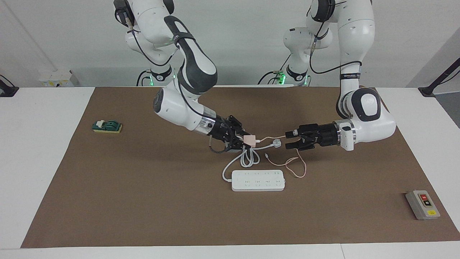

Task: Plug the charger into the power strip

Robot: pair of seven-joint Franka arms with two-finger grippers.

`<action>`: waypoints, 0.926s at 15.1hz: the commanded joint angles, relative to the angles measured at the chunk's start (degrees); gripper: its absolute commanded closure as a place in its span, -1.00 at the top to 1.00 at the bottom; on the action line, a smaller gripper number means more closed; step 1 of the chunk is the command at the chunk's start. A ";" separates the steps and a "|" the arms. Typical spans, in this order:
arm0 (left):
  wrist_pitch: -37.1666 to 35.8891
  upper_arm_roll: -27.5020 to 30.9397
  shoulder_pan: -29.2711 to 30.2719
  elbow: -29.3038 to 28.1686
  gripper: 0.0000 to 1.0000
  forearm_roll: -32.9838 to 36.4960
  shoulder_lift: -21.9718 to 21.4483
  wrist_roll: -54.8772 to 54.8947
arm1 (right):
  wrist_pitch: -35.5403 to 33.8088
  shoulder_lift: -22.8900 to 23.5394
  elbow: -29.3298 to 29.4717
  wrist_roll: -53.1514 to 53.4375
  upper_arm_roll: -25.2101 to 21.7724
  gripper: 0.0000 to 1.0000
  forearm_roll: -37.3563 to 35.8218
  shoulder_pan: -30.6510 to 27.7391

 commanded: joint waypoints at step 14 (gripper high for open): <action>-3.28 -0.86 -1.92 -8.96 1.00 -8.35 0.92 11.68 | -4.95 2.41 4.12 -1.11 -0.23 -1.00 -2.06 -0.10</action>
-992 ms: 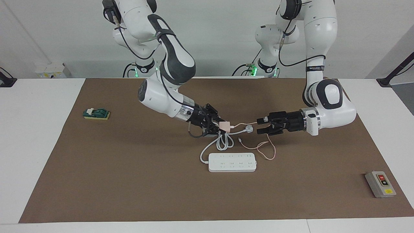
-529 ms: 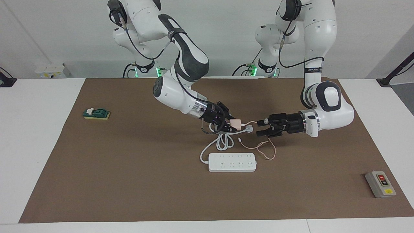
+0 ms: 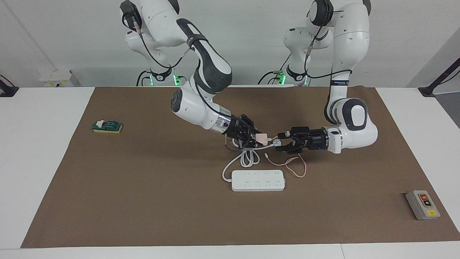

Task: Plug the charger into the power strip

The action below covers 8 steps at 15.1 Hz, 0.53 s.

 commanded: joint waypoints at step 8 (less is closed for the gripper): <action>-1.44 -1.36 -1.13 -3.81 1.00 -6.47 -1.57 1.11 | -0.77 1.08 1.88 -0.83 0.08 -1.00 -1.01 -0.15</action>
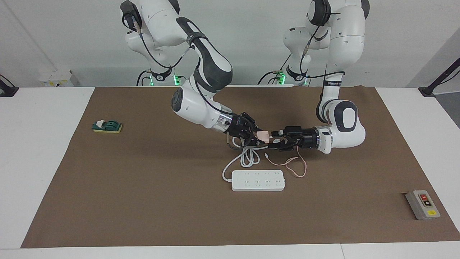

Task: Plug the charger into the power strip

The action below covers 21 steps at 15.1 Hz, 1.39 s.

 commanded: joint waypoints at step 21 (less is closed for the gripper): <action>0.93 -0.49 -1.08 -2.28 -0.23 -1.75 -2.85 -3.31 | -0.76 1.00 1.55 -0.78 0.07 -1.00 -0.79 -0.16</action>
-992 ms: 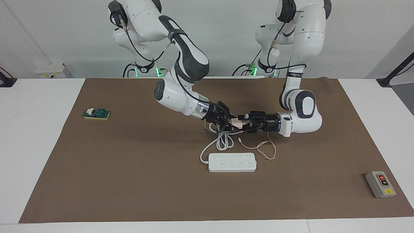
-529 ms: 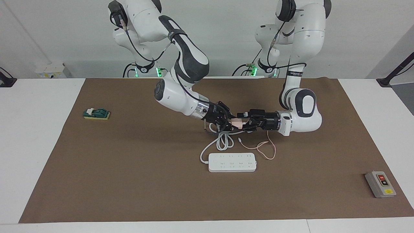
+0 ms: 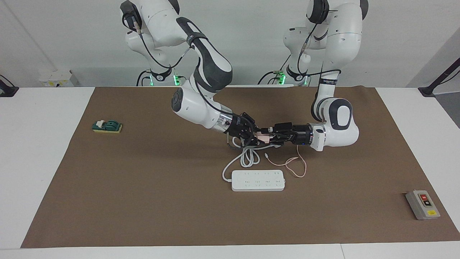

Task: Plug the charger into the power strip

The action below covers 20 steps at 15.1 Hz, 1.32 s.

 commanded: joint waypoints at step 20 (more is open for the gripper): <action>3.66 1.41 6.71 19.78 -0.98 35.67 1.19 -5.45 | -9.70 -5.19 2.60 0.02 -1.43 1.00 -6.84 -8.06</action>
